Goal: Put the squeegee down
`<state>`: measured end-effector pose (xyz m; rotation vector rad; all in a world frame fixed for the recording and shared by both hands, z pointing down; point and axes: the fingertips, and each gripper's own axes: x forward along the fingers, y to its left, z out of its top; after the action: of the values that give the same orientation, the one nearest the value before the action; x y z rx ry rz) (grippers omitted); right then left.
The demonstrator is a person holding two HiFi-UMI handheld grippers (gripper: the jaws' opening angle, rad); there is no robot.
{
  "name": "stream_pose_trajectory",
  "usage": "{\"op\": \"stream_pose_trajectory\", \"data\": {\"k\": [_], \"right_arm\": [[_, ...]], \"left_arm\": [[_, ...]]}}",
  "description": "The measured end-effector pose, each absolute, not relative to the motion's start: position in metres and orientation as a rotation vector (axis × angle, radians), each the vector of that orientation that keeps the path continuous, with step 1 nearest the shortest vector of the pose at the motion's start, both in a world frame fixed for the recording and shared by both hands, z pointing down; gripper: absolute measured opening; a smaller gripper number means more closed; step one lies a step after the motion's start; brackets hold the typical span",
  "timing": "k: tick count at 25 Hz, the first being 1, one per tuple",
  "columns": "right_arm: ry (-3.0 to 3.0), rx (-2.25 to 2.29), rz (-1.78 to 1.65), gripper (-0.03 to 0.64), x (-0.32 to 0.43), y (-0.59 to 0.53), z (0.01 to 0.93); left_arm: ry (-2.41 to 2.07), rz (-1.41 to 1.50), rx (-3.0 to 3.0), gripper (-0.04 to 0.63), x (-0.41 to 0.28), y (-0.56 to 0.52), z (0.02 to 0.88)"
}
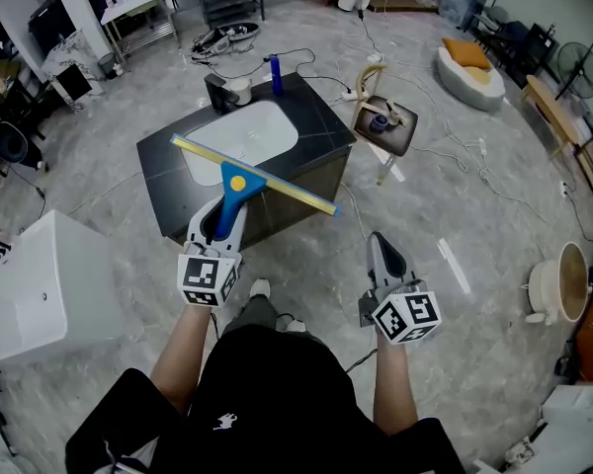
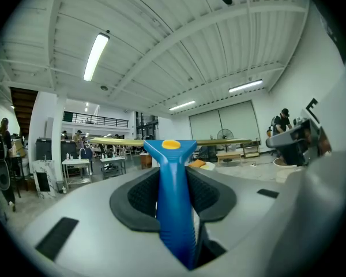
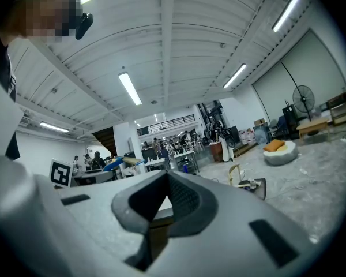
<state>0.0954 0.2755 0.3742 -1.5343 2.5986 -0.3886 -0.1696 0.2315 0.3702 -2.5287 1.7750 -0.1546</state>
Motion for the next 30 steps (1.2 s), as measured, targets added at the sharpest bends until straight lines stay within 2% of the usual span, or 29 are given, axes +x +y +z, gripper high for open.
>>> {"op": "stream_pose_trajectory", "data": {"k": [9, 30], "right_arm": [[2.596, -1.554, -0.417, 0.002, 0.085, 0.253, 0.379], [2.539, -1.731, -0.417, 0.002, 0.033, 0.115, 0.379]], "left_arm": [[1.761, -0.164, -2.558, 0.130, -0.179, 0.204, 0.377], [1.580, -0.176, -2.717, 0.130, -0.210, 0.038, 0.389]]}}
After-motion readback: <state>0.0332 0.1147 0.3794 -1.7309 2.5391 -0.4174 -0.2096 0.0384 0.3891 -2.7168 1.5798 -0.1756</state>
